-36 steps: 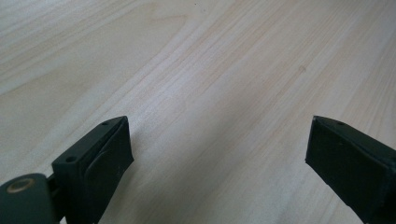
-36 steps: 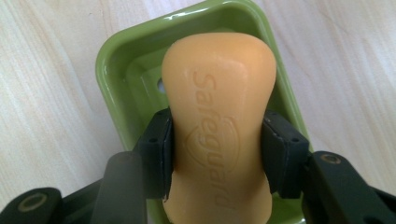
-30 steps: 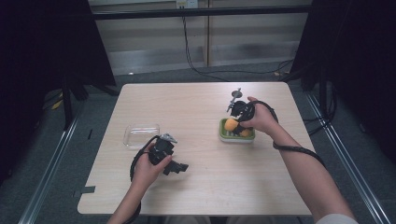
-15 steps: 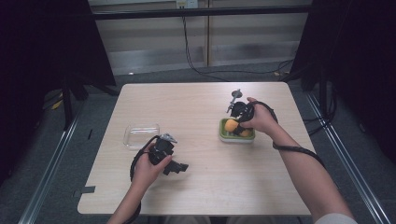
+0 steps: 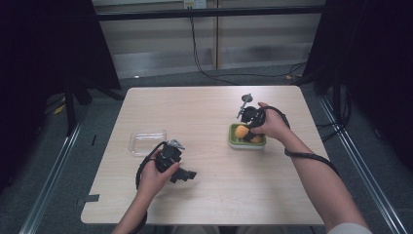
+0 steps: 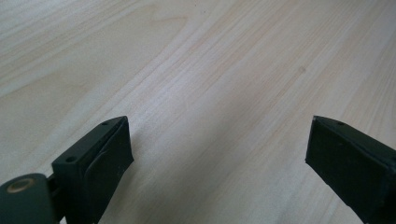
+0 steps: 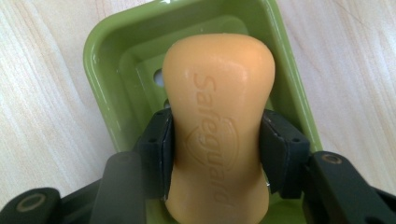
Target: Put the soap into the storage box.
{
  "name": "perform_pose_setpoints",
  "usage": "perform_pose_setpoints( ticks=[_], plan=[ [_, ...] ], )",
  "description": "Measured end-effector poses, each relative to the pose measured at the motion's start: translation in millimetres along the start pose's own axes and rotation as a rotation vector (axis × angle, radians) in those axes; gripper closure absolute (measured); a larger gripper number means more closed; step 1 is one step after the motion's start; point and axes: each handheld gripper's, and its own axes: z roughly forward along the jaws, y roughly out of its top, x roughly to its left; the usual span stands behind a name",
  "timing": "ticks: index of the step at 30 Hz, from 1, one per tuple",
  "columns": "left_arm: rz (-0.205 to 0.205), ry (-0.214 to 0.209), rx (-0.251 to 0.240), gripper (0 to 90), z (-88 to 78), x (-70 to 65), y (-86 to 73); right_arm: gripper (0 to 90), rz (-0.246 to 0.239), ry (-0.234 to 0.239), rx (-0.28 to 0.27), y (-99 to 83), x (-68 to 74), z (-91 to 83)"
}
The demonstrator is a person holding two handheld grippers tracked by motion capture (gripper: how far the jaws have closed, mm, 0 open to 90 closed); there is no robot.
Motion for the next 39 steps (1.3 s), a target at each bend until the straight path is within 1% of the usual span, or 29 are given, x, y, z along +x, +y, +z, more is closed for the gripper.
perform_pose_setpoints(
  ticks=[3,5,6,9,12,13,14,17,19,21,22,23,24,25,26,28,29,30,31,32,34,36,37,39],
  plan=[
    [0.001,0.001,-0.003,7.0,0.1,0.1,-0.2,49.5,-0.006,0.0,-0.002,0.0,-1.1,-0.3],
    [0.0,-0.001,0.001,7.0,-0.1,0.3,-0.2,49.5,-0.017,-0.003,-0.014,0.0,-2.6,-1.9],
    [-0.001,-0.002,0.001,7.0,-0.1,0.4,-0.2,49.5,-0.007,0.0,-0.012,0.1,-2.1,-2.9],
    [-0.001,0.0,0.001,7.0,0.0,0.2,0.0,50.1,-0.014,-0.002,-0.017,0.5,-2.7,-5.1],
    [0.003,0.002,-0.004,7.0,-0.4,0.1,0.1,49.7,0.003,-0.003,-0.014,0.8,-1.4,-6.1],
    [-0.01,0.001,-0.013,7.0,0.0,-0.8,0.0,49.5,0.002,-0.004,-0.016,0.7,-1.5,-5.9],
    [-0.001,-0.001,-0.008,7.0,-0.6,-0.2,0.0,48.3,0.008,-0.007,-0.019,0.7,-1.4,-5.5],
    [-0.006,0.001,-0.008,7.0,-1.5,-0.2,-0.2,46.4,0.009,-0.004,-0.019,0.8,-1.5,-5.8],
    [-0.002,-0.001,-0.006,7.0,-2.1,0.2,-0.2,43.6,0.02,-0.006,-0.02,0.7,-1.6,-6.3],
    [-0.002,-0.001,-0.008,7.0,-2.1,0.2,-0.4,38.9,0.035,-0.008,-0.021,0.2,-1.8,-6.8],
    [-0.002,-0.001,-0.008,7.0,-2.1,0.1,-0.4,37.1,0.032,-0.008,-0.023,0.0,-2.5,-6.6],
    [-0.001,-0.001,-0.007,7.1,-2.2,0.1,-0.4,37.2,0.051,-0.011,-0.016,-0.2,-1.6,-7.4],
    [0.0,-0.001,-0.009,7.0,-2.3,0.1,-0.3,36.8,0.047,-0.011,-0.017,-0.7,-2.5,-7.9],
    [-0.037,0.002,-0.037,7.1,-1.1,-2.3,-0.5,35.9,0.057,-0.012,-0.024,-1.3,-2.3,-8.1],
    [-0.048,0.002,-0.044,7.0,-0.8,-3.2,-0.4,34.9,0.064,-0.008,-0.033,-1.9,-2.4,-8.9],
    [-0.034,0.003,-0.035,7.0,-1.4,-2.6,0.0,32.7,0.067,-0.011,-0.038,-2.7,-2.7,-10.3],
    [-0.005,-0.002,-0.017,7.0,-2.4,-1.0,0.3,32.1,0.075,-0.013,-0.037,-3.2,-2.2,-11.2],
    [-0.004,-0.001,-0.017,7.1,-2.4,-1.2,0.3,29.2,0.089,-0.015,-0.039,-3.7,-1.7,-12.3],
    [-0.004,-0.001,-0.017,7.0,-2.4,-1.4,0.3,28.1,0.088,-0.015,-0.04,-4.2,-2.5,-12.8],
    [-0.002,0.0,-0.015,7.0,-2.8,-1.5,0.5,26.8,0.094,-0.02,-0.052,-4.8,-2.8,-12.7],
    [-0.003,0.001,-0.017,7.0,-3.0,-1.4,0.5,26.0,0.112,-0.012,-0.055,-5.9,-1.6,-13.9],
    [-0.004,0.002,-0.018,7.0,-3.2,-1.4,0.5,23.2,0.115,-0.017,-0.059,-6.8,-1.4,-14.6],
    [-0.004,0.001,-0.017,7.1,-3.3,-1.5,0.5,22.6,0.131,-0.016,-0.063,-7.2,-0.5,-14.9],
    [-0.004,0.002,-0.022,7.0,-3.2,-1.7,0.4,21.3,0.126,-0.017,-0.072,-8.6,-0.3,-15.7]
  ],
)
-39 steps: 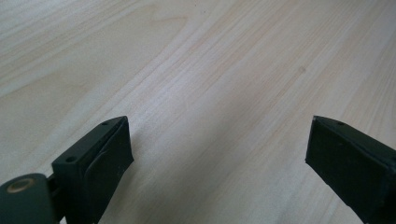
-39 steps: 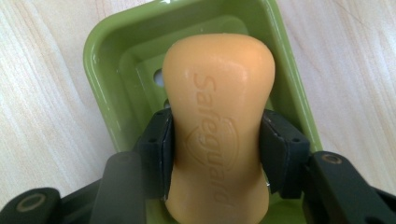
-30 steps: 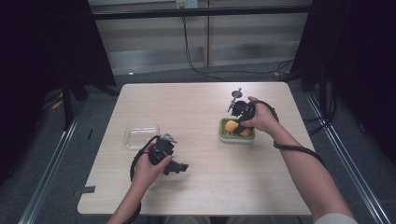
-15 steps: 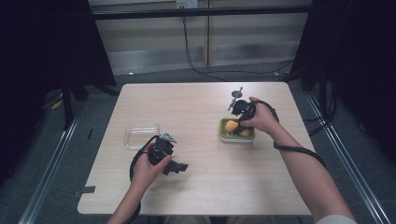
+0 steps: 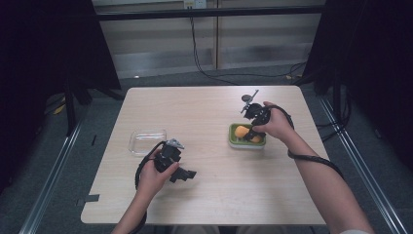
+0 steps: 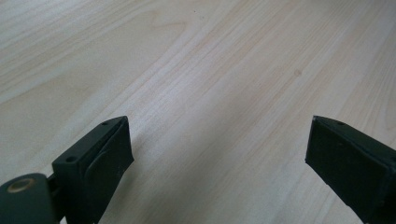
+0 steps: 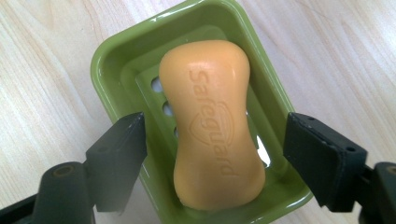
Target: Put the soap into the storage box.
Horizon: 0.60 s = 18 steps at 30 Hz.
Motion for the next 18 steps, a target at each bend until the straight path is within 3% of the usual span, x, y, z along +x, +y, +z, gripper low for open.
perform_pose_setpoints(
  ticks=[12,18],
  plan=[
    [0.0,-0.006,0.001,7.0,0.0,-1.4,-0.4,15.4,0.06,0.015,-0.021,-5.1,5.6,-8.0],
    [0.008,-0.005,0.002,7.0,-0.2,-1.7,1.6,14.9,0.056,0.02,-0.035,-8.5,10.0,-11.3]
  ],
)
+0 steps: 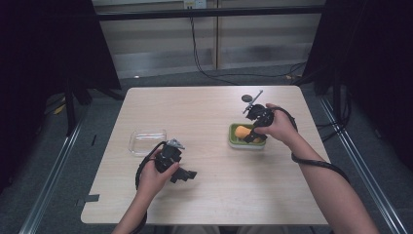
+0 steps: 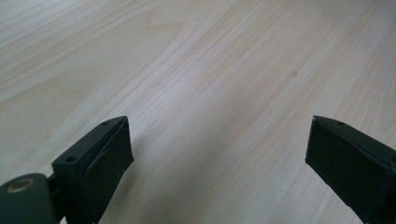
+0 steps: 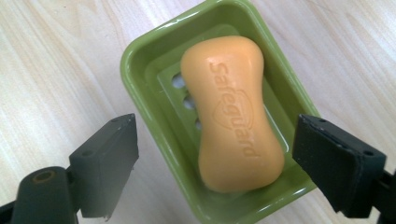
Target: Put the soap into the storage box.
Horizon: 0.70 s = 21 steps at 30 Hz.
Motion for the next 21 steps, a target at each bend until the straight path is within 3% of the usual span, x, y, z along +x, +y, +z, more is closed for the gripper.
perform_pose_setpoints(
  ticks=[1,2,3,5,21],
  plan=[
    [0.004,-0.002,-0.001,7.0,-0.1,-0.2,0.9,14.7,-0.006,-0.002,-0.001,-0.4,0.3,-0.8],
    [-0.041,0.001,-0.036,7.0,2.2,-3.2,0.8,14.7,0.004,0.003,-0.002,-1.5,2.1,-2.2],
    [-0.046,-0.002,-0.038,7.0,2.6,-3.6,1.0,14.5,0.004,0.002,-0.004,-2.4,2.9,-3.6],
    [0.006,-0.005,0.003,7.0,0.8,0.3,1.2,14.4,0.013,0.006,-0.006,-4.0,4.9,-6.6],
    [0.009,-0.008,0.002,7.1,1.0,-1.4,2.6,13.2,0.017,0.023,-0.031,-22.7,12.5,-15.4]
  ],
)
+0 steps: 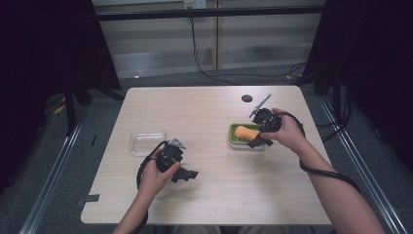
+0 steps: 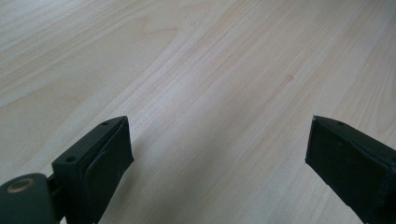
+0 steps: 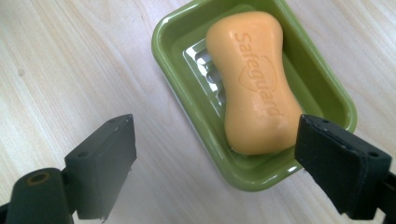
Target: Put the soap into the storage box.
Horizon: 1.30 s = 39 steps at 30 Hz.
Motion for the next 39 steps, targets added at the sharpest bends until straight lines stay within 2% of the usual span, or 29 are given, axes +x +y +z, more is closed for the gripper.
perform_pose_setpoints(
  ticks=[3,19,39],
  plan=[
    [0.0,0.0,0.002,7.0,0.0,-0.3,-0.2,13.2,0.013,0.0,-0.005,-2.1,2.2,-1.2],
    [0.0,-0.004,0.008,7.0,1.1,-1.8,0.5,12.8,0.024,-0.001,-0.033,-16.0,11.4,-11.7],
    [0.004,0.001,0.013,7.0,0.5,-2.4,0.9,12.5,0.028,0.01,-0.046,-39.7,23.1,-8.4]
  ],
)
